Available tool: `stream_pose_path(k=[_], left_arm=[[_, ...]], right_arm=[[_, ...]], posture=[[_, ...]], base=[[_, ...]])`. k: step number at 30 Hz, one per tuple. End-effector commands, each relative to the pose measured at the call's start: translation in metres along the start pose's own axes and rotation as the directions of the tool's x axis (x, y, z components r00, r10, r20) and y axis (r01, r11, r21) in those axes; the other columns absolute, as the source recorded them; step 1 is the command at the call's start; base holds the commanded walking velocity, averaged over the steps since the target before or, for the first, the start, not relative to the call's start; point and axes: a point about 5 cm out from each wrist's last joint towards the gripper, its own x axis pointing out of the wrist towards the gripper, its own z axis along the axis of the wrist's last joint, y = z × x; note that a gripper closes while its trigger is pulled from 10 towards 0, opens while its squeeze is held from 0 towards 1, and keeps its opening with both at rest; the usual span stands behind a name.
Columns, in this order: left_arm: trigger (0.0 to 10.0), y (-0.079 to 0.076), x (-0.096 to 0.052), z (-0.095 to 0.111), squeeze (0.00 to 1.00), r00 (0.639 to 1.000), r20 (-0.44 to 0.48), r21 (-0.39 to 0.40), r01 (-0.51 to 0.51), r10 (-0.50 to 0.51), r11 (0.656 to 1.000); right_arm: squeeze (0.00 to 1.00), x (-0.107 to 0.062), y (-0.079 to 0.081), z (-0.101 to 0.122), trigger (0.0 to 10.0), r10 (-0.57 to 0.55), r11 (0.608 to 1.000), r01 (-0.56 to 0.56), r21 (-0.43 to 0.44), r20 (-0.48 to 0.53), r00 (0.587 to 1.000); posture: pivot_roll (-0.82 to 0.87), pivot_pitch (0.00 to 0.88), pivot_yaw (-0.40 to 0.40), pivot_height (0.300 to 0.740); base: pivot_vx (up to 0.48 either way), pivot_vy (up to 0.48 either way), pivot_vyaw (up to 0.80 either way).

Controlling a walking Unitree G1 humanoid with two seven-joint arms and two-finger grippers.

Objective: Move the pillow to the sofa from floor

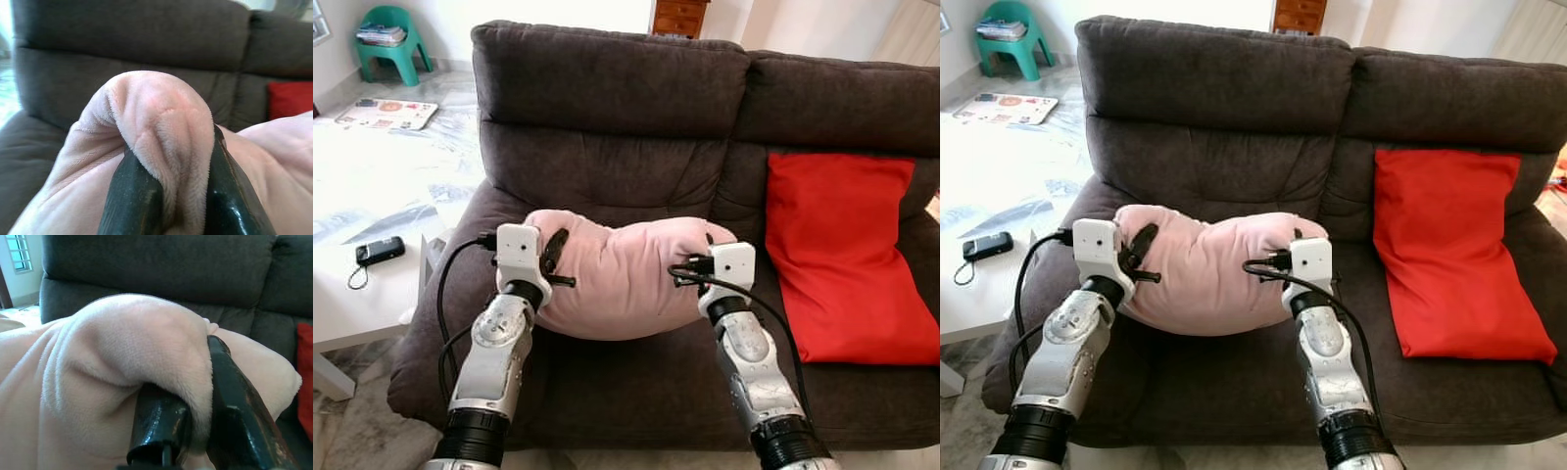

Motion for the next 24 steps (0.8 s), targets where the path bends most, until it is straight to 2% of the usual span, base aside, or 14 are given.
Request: stream_pose_path(k=[1, 12, 19, 20, 21, 24], left_arm=[[10.0, -0.037, 0.010, 0.019, 0.00, 0.977, 0.066, -0.005, 0.202, -0.201, 0.979], [10.0, -0.054, -0.001, 0.011, 0.00, 0.924, -0.036, -0.009, 0.380, -0.380, 0.925], [10.0, -0.054, -0.002, 0.012, 0.00, 0.923, -0.041, -0.006, 0.383, -0.383, 0.924], [10.0, -0.054, -0.002, 0.012, 0.00, 0.924, -0.040, -0.007, 0.380, -0.380, 0.925], [10.0, -0.053, -0.001, 0.012, 0.00, 0.926, -0.039, -0.005, 0.375, -0.375, 0.927], [10.0, -0.052, -0.001, 0.012, 0.00, 0.930, -0.042, -0.004, 0.366, -0.366, 0.931]], right_arm=[[0.00, 0.013, 0.018, 0.022, 10.0, 0.079, 0.997, -0.077, -0.024, 0.091, 0.993], [0.00, 0.031, 0.046, 0.028, 10.0, 0.187, 0.982, -0.185, -0.037, 0.072, 0.980], [0.00, 0.031, 0.047, 0.023, 10.0, 0.186, 0.982, -0.184, -0.036, 0.057, 0.981], [0.38, 0.031, 0.047, 0.023, 10.0, 0.184, 0.983, -0.183, -0.032, 0.056, 0.981], [1.00, 0.031, 0.045, 0.022, 10.0, 0.179, 0.984, -0.178, -0.032, 0.055, 0.982], [1.00, 0.031, 0.042, 0.020, 10.0, 0.164, 0.986, -0.162, -0.035, 0.051, 0.985]], posture=[[0.02, 0.010, -0.088, 0.740], [0.04, 0.008, -0.099, 0.740], [0.04, 0.010, -0.098, 0.740], [0.04, 0.010, -0.098, 0.740], [0.04, 0.011, -0.098, 0.740], [0.04, 0.010, -0.097, 0.740]], base=[[0.000, 0.000, 0.00], [0.000, 0.000, 0.00], [0.000, 0.000, 0.00], [0.000, 0.000, 0.00], [0.000, 0.000, 0.00], [0.000, 0.000, 0.00]])
